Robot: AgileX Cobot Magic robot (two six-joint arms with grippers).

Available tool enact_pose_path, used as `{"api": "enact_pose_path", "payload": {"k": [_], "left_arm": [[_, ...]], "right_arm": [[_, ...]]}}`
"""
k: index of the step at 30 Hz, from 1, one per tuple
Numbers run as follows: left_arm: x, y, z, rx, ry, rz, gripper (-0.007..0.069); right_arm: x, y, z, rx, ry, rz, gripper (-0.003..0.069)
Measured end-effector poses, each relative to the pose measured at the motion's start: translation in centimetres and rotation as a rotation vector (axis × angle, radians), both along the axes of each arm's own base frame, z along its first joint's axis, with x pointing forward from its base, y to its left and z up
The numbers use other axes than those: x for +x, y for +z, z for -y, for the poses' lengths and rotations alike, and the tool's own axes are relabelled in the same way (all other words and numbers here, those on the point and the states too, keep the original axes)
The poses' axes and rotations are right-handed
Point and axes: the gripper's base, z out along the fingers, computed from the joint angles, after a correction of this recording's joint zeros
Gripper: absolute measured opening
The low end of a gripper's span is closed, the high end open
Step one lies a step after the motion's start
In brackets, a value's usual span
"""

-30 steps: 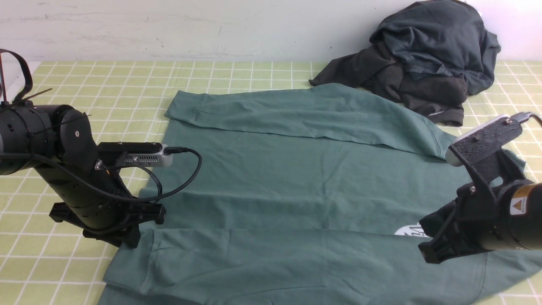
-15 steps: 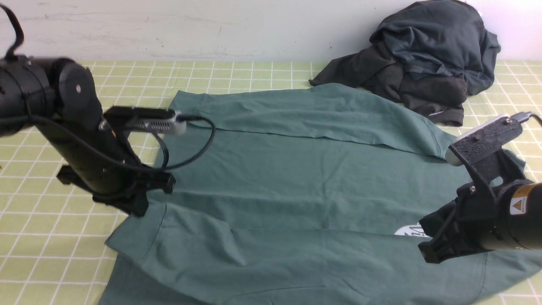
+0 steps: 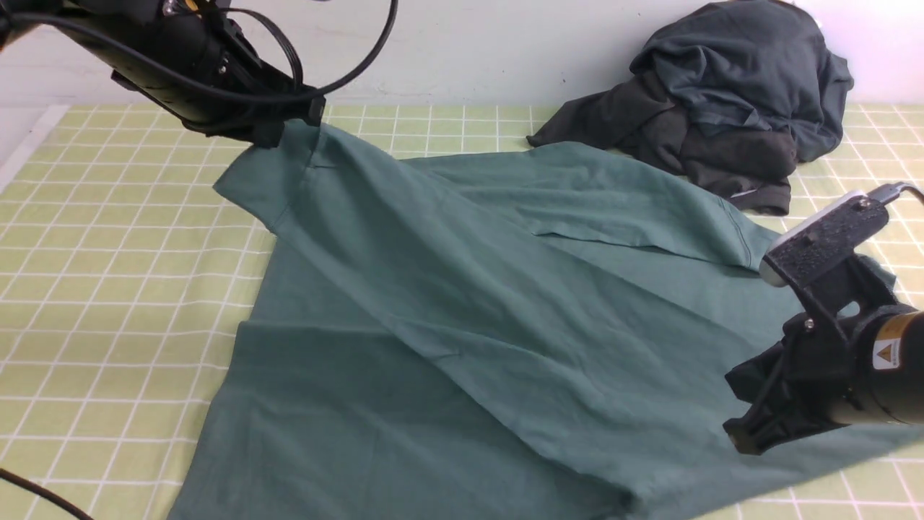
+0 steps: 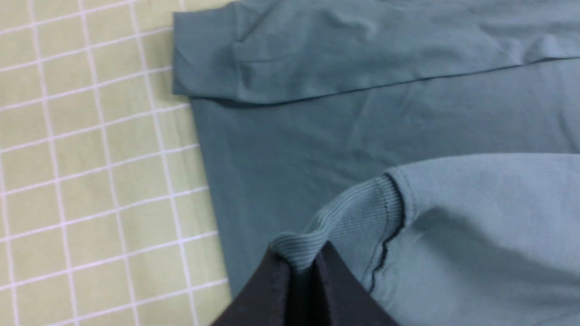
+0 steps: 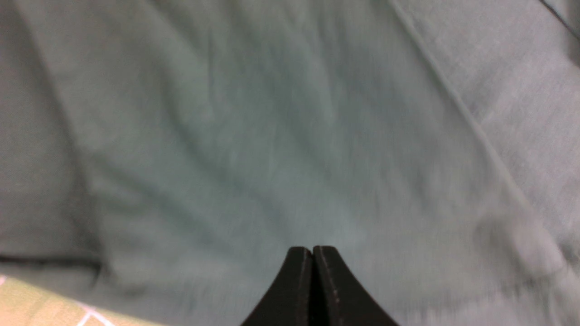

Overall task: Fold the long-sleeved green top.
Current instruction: Use the left arm to drag and place the cuff at the centered position on the left edge of the fabric, then use the left arm to clamp the cuff farthest from it

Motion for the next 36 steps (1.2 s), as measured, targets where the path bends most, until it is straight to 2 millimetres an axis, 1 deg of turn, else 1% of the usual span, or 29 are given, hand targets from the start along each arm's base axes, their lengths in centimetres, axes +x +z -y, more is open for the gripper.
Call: {"api": "enact_pose_path", "payload": {"k": [1, 4, 5, 6, 7, 8, 9, 10, 11, 12, 13, 15, 17, 20, 22, 24, 26, 27, 28, 29, 30, 33, 34, 36], "left_arm": [[0.1, -0.1, 0.0, 0.001, 0.003, -0.002, 0.002], [2.6, -3.6, 0.0, 0.024, 0.025, -0.055, 0.002], [3.7, -5.3, -0.2, 0.031, 0.036, -0.087, 0.0022], [3.9, -5.4, -0.2, 0.031, 0.037, -0.088, 0.0024], [5.4, -7.3, -0.6, 0.037, 0.052, -0.121, 0.0037], [6.4, -8.3, -0.9, 0.039, 0.063, -0.134, 0.005], [7.0, -8.8, -1.2, 0.04, 0.073, -0.138, 0.0065], [8.2, -9.6, -1.6, 0.039, 0.087, -0.141, 0.0091], [8.5, -10.1, -1.8, 0.039, 0.094, -0.148, 0.0096], [9.9, -10.3, -2.5, 0.031, 0.117, -0.13, 0.0131], [10.3, -10.4, -2.7, 0.029, 0.124, -0.125, 0.0141], [12.6, -10.9, -4.0, -0.001, 0.184, -0.089, 0.0221], [14.2, -11.5, -4.6, -0.021, 0.216, -0.065, 0.0278], [16.0, -12.9, -4.8, -0.048, 0.228, -0.058, 0.034], [17.0, -14.7, -4.5, -0.069, 0.228, -0.073, 0.0365], [17.8, -16.5, -4.2, -0.1, 0.22, -0.089, 0.0375], [18.1, -17.5, -4.0, -0.111, 0.215, -0.098, 0.0373], [18.4, -18.6, -3.9, -0.12, 0.213, -0.097, 0.0351], [18.6, -19.2, -3.8, -0.12, 0.213, -0.095, 0.0334], [18.8, -19.5, -3.8, -0.121, 0.212, -0.085, 0.0292], [18.8, -19.4, -3.8, -0.122, 0.212, -0.081, 0.0292], [19.0, -19.4, -3.9, -0.122, 0.213, -0.064, 0.0133], [19.0, -19.4, -3.9, -0.122, 0.213, -0.063, 0.0122], [18.9, -19.2, -3.9, -0.113, 0.21, -0.059, 0.0036]], "right_arm": [[0.0, 0.0, 0.0, -0.001, 0.0, 0.0, -0.0014], [0.0, 0.0, 0.0, -0.002, 0.001, 0.002, -0.0014], [0.0, 0.0, 0.0, -0.003, 0.002, 0.004, -0.0014], [0.0, 0.0, 0.0, -0.003, 0.002, 0.004, -0.0014], [0.0, 0.0, 0.0, -0.002, 0.002, 0.005, -0.0014], [0.0, 0.0, 0.0, -0.002, 0.002, 0.005, -0.0014], [0.0, 0.0, 0.0, -0.002, 0.002, 0.005, -0.0014], [0.0, 0.0, 0.0, -0.002, 0.002, 0.005, -0.0014], [0.0, 0.0, 0.0, -0.002, 0.002, 0.005, -0.0014], [0.0, 0.0, 0.0, -0.002, 0.002, 0.006, -0.0014], [0.0, 0.0, 0.0, -0.002, 0.002, 0.007, -0.0014], [0.1, 0.1, 0.0, 0.002, 0.002, 0.017, -0.0014], [0.2, 0.2, -0.1, 0.006, 0.002, 0.027, -0.0014], [0.3, 0.2, -0.1, 0.01, 0.001, 0.038, -0.0014], [0.3, 0.3, -0.1, 0.013, 0.001, 0.044, -0.0014], [0.4, 0.3, -0.1, 0.015, 0.001, 0.051, -0.0014], [0.4, 0.3, -0.1, 0.017, 0.001, 0.054, -0.0014], [0.4, 0.3, -0.1, 0.017, 0.001, 0.056, -0.0014], [0.4, 0.3, -0.1, 0.017, 0.001, 0.056, -0.0014], [0.4, 0.3, -0.1, 0.017, 0.001, 0.056, -0.0014], [0.4, 0.3, -0.1, 0.017, 0.001, 0.056, -0.0014], [0.4, 0.3, -0.1, 0.017, 0.001, 0.056, -0.0014], [0.4, 0.3, -0.1, 0.017, 0.001, 0.056, -0.0014], [0.4, 0.3, -0.1, 0.017, 0.001, 0.056, -0.0014]]}}
